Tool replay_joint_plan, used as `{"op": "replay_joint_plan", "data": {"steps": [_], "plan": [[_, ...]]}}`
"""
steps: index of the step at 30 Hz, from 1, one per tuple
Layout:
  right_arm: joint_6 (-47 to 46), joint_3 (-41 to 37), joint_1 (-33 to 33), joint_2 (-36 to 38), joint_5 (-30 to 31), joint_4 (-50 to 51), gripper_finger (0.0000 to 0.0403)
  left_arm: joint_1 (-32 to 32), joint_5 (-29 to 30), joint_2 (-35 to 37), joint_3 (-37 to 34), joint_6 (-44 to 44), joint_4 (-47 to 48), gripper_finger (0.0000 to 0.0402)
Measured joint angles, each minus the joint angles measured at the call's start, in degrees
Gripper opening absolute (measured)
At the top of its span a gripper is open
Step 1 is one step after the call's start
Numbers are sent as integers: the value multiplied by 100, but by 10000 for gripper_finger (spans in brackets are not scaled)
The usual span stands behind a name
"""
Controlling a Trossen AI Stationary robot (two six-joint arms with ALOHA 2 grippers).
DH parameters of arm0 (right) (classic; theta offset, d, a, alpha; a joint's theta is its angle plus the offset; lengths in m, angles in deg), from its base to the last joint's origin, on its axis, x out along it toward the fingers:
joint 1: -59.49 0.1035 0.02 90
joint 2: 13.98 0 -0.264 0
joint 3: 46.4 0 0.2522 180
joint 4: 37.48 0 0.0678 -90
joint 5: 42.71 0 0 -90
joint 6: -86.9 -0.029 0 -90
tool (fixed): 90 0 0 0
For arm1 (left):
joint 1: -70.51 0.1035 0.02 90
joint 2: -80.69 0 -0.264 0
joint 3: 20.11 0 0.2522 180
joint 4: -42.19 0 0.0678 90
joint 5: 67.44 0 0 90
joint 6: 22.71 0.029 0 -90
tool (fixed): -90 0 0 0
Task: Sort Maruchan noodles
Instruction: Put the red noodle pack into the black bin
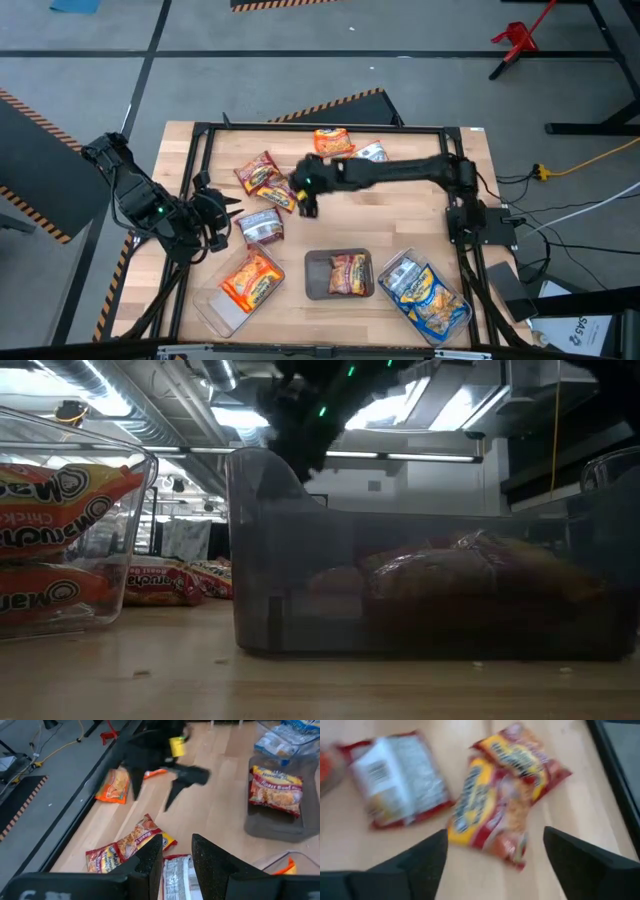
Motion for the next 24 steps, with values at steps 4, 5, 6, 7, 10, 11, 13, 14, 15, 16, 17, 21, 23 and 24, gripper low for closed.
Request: {"op": "replay_joint_plan", "data": {"steps": [4,5,6,7,10,11,13,14,15,16,17,21,23,24], "plan": [[-144,38,-374,-376,-249,-650,339,2,-29,0,0,-195,134,99],[-217,76,-467,-445,-345,-757,340,1,-35,0,0,-259,163,98],[-285,113,-549,-504,-452,-824,341,0,-52,0,0,-304,193,98],[-357,150,-633,-561,-557,-897,341,0,-53,0,0,-356,235,99],[-585,190,-817,-764,-746,-1145,342,0,-48,0,0,-413,331,99],[-606,190,-858,-841,-768,-1218,342,0,-47,0,0,-413,348,99],[-711,190,-917,-1007,-803,-1407,342,0,-44,0,0,-413,351,98],[-783,190,-920,-1074,-833,-1438,342,1,-44,0,0,-413,351,99],[-894,190,-942,-1140,-852,-1487,342,0,-45,0,0,-413,353,98],[-1024,190,-961,-1205,-863,-1520,342,0,-45,0,0,-413,351,98],[-1177,190,-968,-1269,-882,-1511,342,0,-48,0,0,-413,351,99],[-1487,184,-973,-1431,-1153,-1286,342,0,-62,0,0,-413,351,98],[-1497,193,-929,-1421,-1308,-1090,342,1,-135,0,0,-413,351,99],[-1500,195,-896,-1413,-1351,-940,342,2,-189,0,0,-416,351,98]]}}
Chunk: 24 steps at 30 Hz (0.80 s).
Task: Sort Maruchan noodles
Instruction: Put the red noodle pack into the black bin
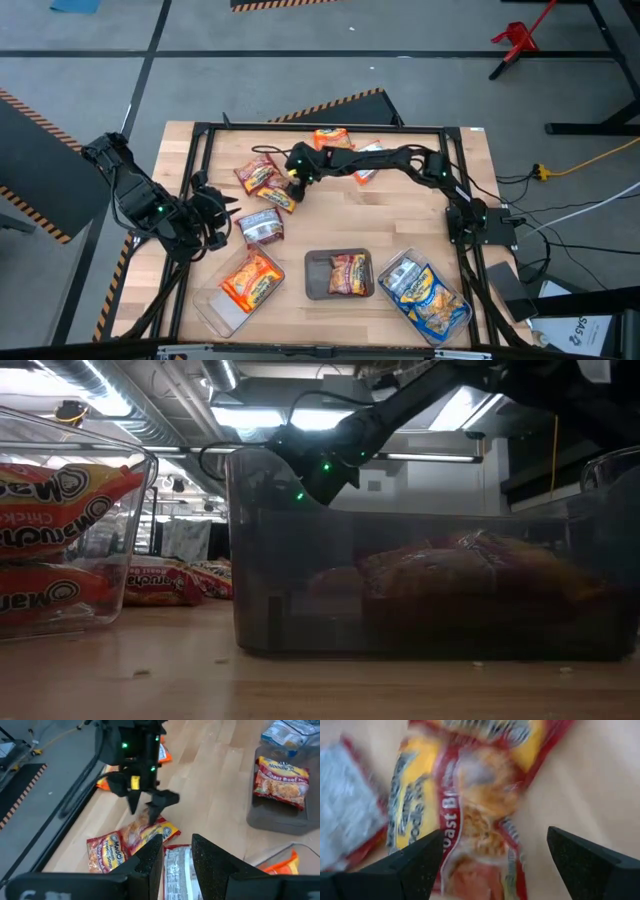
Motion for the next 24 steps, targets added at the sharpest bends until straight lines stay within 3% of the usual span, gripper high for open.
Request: {"op": "replay_joint_plan", "data": {"steps": [8,16,24], "plan": [[-263,-3,488,207,-1027,908,342,-2,-209,0,0,-121,-22,99],[607,-6,674,670,245,940,342,0,-203,0,0,-110,-2,98],[1358,94,168,635,138,504,342,0,-120,-2,0,-107,-2,99]]}}
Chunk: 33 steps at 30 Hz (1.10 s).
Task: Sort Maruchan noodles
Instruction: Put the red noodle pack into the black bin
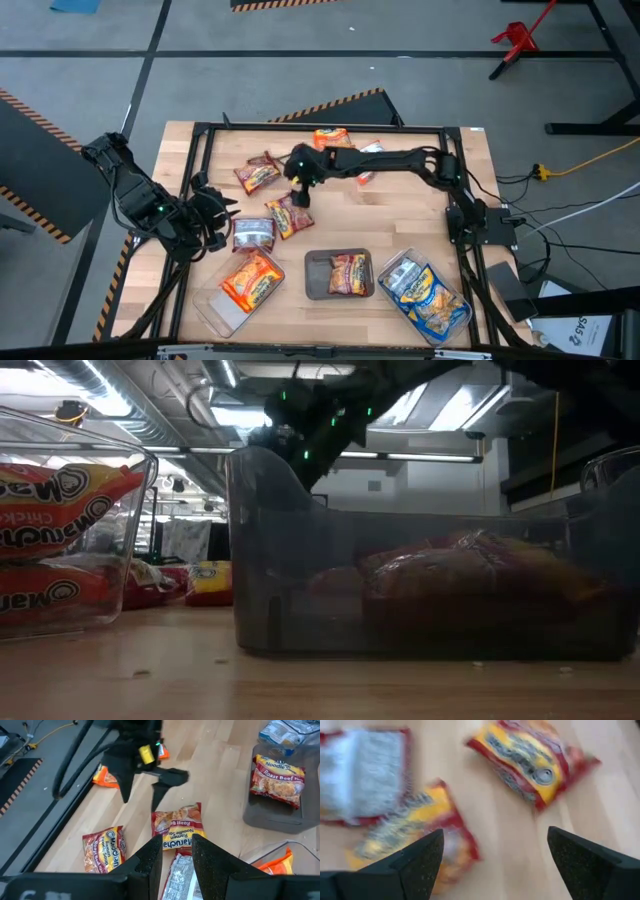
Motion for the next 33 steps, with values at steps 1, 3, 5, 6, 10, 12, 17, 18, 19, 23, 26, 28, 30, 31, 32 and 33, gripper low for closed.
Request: {"op": "replay_joint_plan", "data": {"steps": [1,3,5,6,10,12,17,18,19,23,26,28,30,31,32,33], "plan": [[20,-17,-66,-62,-121,45,342,0,5,1,0,0,3,98],[18,-21,-179,-203,-407,-67,342,-1,5,-1,0,-2,-1,99],[-5,-20,-223,-299,-676,-57,342,0,4,1,0,-25,2,98],[-7,-14,-218,-350,-788,-70,342,0,3,2,0,-29,0,99],[3,-23,-197,-594,-1151,-88,342,0,-1,0,0,-46,-2,98],[-36,-23,-197,-630,-1434,-142,342,0,-3,0,0,-48,-2,98],[-150,-14,-162,-818,-1610,-146,342,-2,-10,2,0,-52,-4,98],[-205,-22,-162,-836,-1634,-135,339,0,-16,0,0,-52,-4,98],[-269,-22,-164,-833,-1635,-97,334,0,-18,0,0,-52,-2,98],[-261,-14,-167,-863,-1697,-43,285,0,-38,0,0,-48,-2,98],[-265,-12,-167,-861,-1707,38,230,0,-38,0,0,-48,-2,98],[-265,-12,-162,-861,-1708,50,185,0,-38,0,0,-48,-2,98],[-265,-11,-162,-859,-1752,52,138,-1,-39,0,0,-50,-2,98],[-265,-10,-160,-855,-1760,52,112,-2,-40,0,0,-50,-2,98],[-267,-10,-160,-854,-1767,52,87,0,-45,0,0,-50,-2,98],[-274,-9,-160,-851,-1771,55,63,-1,-59,0,0,-50,-2,98]]}}
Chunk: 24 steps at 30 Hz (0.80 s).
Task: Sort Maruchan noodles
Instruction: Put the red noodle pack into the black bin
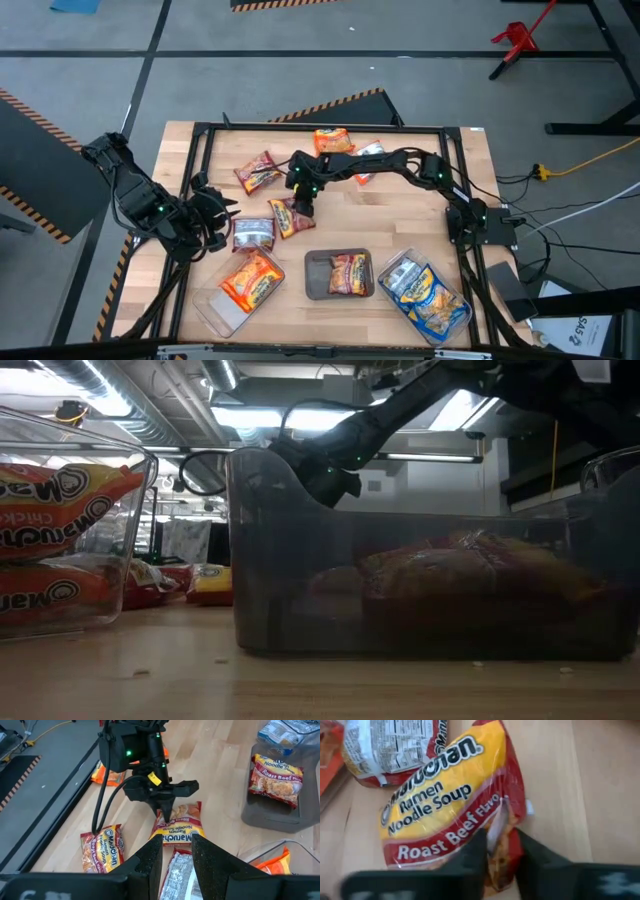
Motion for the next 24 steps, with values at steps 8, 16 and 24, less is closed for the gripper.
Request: {"op": "replay_joint_plan", "data": {"steps": [8,16,24], "plan": [[-441,223,-2,-6,128,370,10,-1,-154,0,0,-45,-1,98],[-646,1300,-9,93,337,1900,2,-1,-154,0,0,-114,1,98],[-646,2786,0,100,246,3544,1,-1,-154,-2,0,-98,145,98]]}}
